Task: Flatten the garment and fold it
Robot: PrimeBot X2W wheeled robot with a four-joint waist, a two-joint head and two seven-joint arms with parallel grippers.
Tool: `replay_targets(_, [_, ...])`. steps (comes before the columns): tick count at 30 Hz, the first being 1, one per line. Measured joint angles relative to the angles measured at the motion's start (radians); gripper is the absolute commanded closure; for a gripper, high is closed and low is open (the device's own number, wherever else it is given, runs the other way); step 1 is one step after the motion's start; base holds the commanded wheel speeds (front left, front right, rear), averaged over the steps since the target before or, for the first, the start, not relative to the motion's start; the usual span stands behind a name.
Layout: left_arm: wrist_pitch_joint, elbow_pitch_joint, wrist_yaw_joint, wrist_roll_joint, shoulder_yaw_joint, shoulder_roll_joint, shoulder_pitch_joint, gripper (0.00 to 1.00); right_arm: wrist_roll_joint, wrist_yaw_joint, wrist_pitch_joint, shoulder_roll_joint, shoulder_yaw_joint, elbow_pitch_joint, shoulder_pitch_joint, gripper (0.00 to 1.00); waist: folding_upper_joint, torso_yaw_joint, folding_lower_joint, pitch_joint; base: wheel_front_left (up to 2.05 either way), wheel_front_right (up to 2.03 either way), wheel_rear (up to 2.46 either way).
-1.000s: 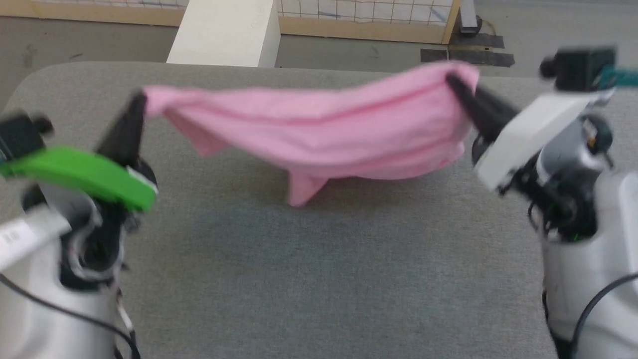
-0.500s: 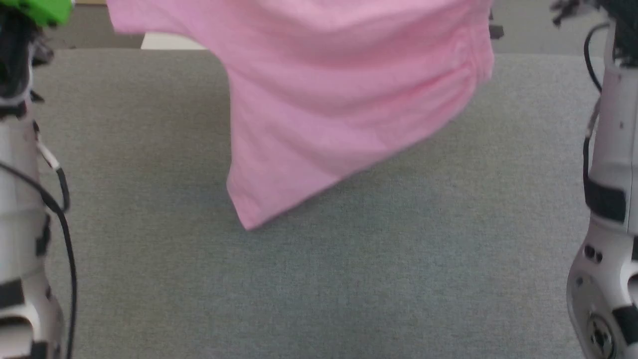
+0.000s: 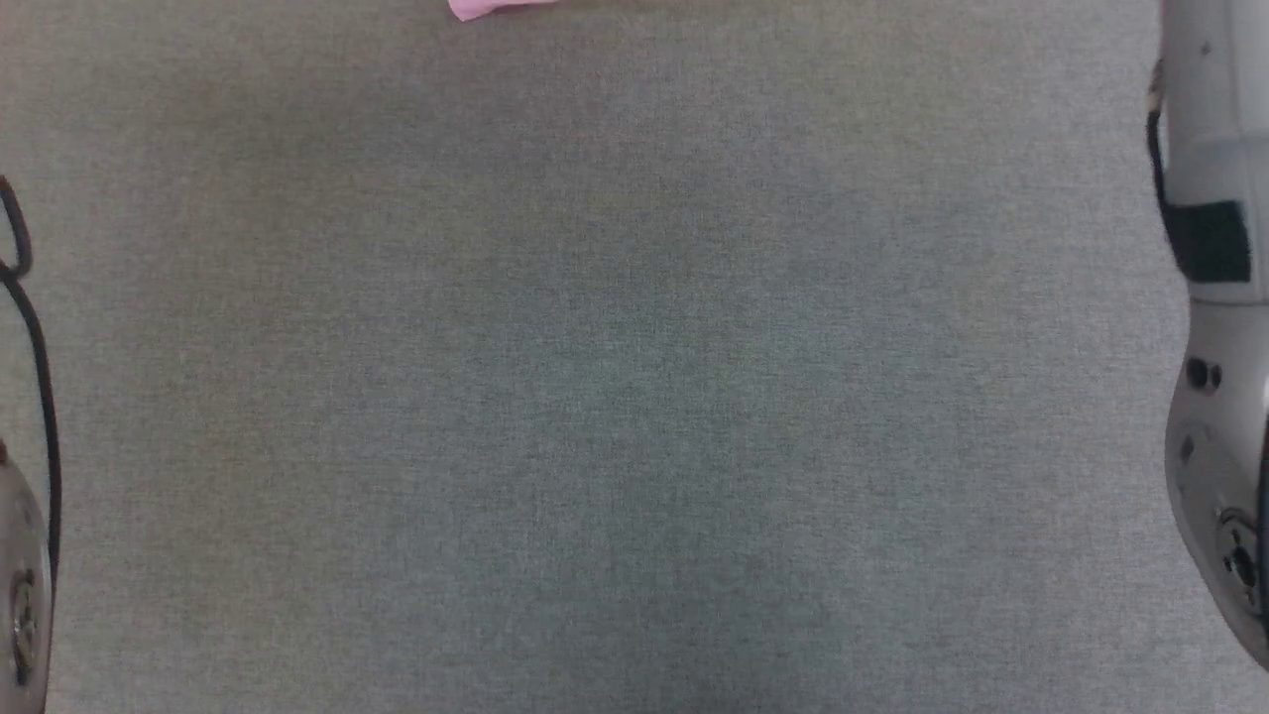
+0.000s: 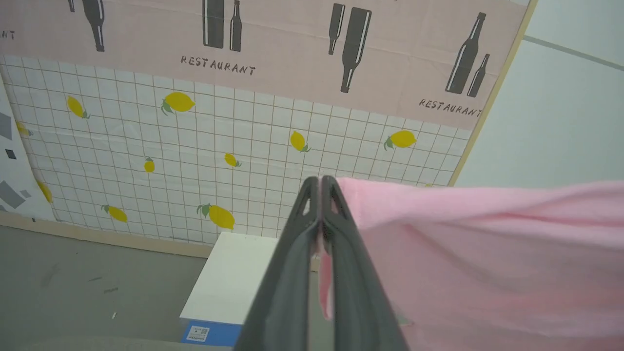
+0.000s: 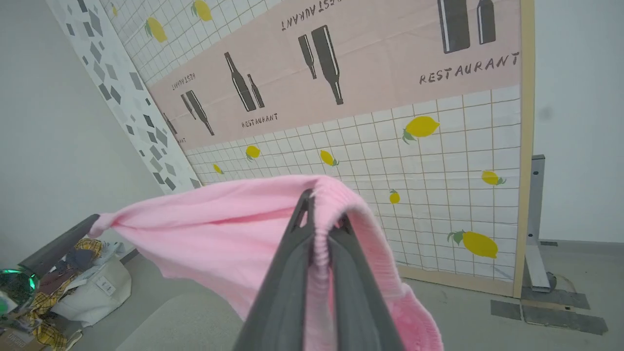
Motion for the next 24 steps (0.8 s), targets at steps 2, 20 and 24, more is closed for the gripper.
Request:
replay_targets(2, [-0.023, 0.025, -0.014, -0.005, -0.006, 0.0, 0.034, 1.0, 0.032, 0.0, -0.012, -0.001, 0.02, 0.007, 0.042, 1.0, 0.0, 0.001, 0.0, 0.003, 0.0, 0.0, 0.0])
replay_targets(20, [-0.054, -0.369, 0.074, -0.155, 0.008, -0.037, 0.917, 1.0, 0.212, 0.0, 0.156, -0.103, 0.073, -0.525, 0.978, 1.0, 0.0, 0.023, -0.0002, -0.194, 0.0, 0.0, 0.0])
replay_targets(24, [0.005, -0.498, 0.155, -0.188, 0.01, -0.063, 1.169, 1.0, 0.217, 0.0, 0.265, -0.114, 0.052, -0.643, 1.22, 1.0, 0.0001, 0.025, -0.0003, -0.252, 0.0, 0.0, 0.0])
